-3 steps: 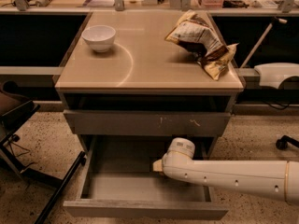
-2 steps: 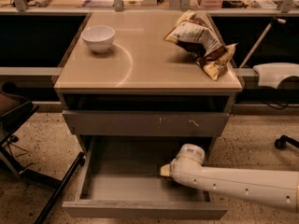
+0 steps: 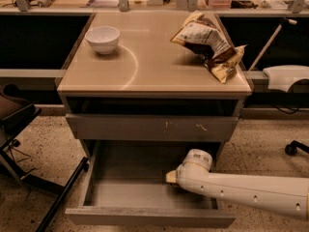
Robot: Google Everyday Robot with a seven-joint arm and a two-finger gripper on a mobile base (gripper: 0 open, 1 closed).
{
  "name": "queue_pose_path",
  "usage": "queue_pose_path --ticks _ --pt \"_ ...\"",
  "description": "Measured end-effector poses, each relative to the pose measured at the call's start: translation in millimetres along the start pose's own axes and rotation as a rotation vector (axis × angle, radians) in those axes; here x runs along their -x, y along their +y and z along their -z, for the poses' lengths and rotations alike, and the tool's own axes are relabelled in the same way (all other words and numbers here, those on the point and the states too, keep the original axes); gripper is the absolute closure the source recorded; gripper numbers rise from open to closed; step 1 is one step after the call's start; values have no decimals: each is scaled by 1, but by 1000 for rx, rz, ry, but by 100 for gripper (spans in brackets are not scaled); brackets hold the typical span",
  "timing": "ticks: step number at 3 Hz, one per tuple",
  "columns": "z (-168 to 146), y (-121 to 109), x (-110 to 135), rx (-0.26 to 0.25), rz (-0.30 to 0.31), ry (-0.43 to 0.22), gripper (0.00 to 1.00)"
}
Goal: Place orange can into middle drawer
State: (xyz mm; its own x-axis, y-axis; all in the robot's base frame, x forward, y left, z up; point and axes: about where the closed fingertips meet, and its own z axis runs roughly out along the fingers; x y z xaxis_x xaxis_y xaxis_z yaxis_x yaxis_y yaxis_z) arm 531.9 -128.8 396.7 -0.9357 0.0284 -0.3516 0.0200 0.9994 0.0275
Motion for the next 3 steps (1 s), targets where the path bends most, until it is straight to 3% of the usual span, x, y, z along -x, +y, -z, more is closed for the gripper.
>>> queue_pose_path --ticks 3 --pt "0 0 0 0 0 0 11"
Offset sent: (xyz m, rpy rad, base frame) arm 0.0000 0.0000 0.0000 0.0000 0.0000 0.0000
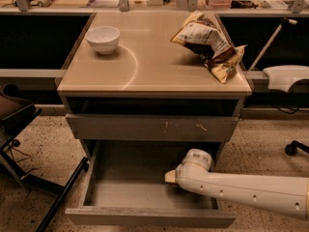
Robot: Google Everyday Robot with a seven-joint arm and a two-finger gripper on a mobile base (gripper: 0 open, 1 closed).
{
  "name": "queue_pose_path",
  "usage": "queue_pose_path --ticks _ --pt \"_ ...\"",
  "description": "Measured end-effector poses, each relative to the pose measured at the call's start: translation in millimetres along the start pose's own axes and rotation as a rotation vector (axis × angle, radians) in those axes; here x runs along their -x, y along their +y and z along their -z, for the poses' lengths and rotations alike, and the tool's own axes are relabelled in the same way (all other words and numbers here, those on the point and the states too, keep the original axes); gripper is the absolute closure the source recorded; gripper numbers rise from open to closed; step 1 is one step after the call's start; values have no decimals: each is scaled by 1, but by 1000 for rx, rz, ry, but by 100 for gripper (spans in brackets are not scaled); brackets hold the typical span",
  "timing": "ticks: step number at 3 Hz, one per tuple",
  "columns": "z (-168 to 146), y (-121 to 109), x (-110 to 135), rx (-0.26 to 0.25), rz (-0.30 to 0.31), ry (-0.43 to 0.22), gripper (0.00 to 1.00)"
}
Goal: Place orange can into middle drawer
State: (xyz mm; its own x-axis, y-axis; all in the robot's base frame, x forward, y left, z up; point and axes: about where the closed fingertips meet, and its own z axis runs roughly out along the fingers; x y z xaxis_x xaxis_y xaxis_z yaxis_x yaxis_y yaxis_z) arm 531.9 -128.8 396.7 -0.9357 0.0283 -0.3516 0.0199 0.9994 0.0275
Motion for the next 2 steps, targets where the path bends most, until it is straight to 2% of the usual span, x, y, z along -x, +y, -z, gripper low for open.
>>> queue_pose_path --ticks 1,2 --pt "0 0 0 0 0 0 0" --pt "0 0 0 0 0 0 0"
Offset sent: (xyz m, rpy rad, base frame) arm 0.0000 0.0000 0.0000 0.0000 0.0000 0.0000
